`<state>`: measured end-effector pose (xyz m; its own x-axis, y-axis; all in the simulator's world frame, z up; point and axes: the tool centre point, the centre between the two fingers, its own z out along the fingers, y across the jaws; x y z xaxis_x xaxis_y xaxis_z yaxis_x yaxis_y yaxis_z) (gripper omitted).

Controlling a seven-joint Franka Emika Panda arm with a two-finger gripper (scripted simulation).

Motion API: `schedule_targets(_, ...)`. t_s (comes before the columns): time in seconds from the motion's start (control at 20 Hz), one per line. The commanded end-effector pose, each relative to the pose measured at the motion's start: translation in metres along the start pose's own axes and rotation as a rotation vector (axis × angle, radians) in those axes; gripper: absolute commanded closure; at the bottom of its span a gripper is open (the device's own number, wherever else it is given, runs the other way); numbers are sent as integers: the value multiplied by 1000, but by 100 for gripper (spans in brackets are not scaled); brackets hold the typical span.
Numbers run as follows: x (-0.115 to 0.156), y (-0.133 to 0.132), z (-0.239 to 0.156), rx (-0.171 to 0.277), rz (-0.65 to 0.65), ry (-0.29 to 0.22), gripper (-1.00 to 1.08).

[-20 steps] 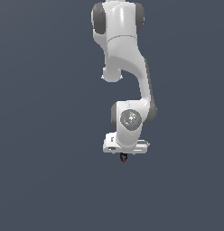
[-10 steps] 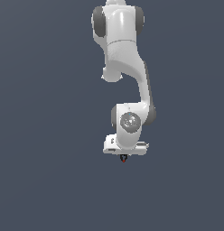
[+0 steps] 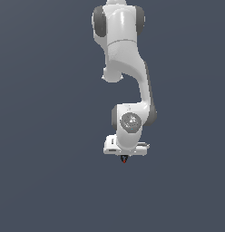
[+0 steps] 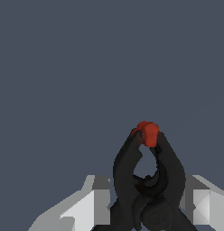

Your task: Pick up the object and move it to a goal position.

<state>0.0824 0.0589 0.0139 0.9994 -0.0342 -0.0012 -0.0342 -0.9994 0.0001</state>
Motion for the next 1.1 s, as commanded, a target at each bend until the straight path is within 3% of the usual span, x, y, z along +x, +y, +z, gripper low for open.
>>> schedule_targets(0.0,0,1,-3,0,0,1,108)
schedule_targets(0.5,-10,21,-45,0,0,1,108)
schedule_targets(1.05,-35,71,-151,1,0,1,108)
